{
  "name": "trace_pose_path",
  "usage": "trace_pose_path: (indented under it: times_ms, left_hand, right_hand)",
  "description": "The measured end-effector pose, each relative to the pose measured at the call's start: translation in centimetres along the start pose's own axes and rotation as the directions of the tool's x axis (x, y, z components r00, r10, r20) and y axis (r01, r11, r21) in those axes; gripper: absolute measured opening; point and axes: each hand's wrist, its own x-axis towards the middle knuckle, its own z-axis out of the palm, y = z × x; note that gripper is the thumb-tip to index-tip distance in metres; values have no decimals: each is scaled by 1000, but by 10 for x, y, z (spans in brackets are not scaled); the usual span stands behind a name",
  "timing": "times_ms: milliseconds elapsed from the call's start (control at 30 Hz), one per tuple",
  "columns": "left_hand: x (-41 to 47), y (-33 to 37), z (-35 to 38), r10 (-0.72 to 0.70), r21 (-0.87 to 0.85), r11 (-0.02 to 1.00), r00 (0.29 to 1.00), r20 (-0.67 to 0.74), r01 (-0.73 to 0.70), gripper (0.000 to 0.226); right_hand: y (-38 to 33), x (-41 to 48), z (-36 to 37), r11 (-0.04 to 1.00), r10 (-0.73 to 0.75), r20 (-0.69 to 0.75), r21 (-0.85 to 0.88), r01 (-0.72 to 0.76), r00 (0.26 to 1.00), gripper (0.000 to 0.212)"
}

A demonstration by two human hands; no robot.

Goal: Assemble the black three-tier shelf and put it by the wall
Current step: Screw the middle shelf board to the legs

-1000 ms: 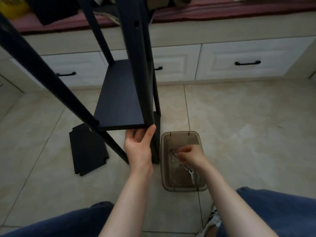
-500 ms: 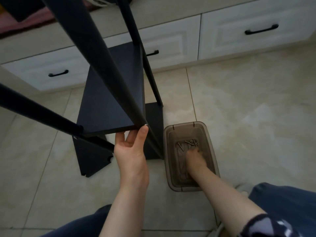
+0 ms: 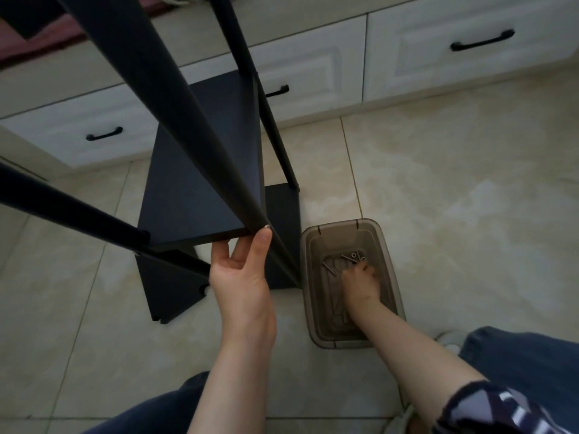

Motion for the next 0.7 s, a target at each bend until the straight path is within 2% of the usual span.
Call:
trace_pose_path:
  times_ms: [267,533,700]
  left_hand:
    - [1,0,-1,-8,-2,1000,1000,9,8,70]
    - [-1,1,-1,-11,-4,1000,1000,13,11,73]
    - [-2,3,1,-7,-2,1000,1000,10,7,70]
  right_hand:
    - [12,-1,10,996,-83,-67,10,84,994,41]
    - [16,1,4,981,-196,-15,-15,195,981,40]
    - [23,6,1,970,-212,-17,118,212,977,38]
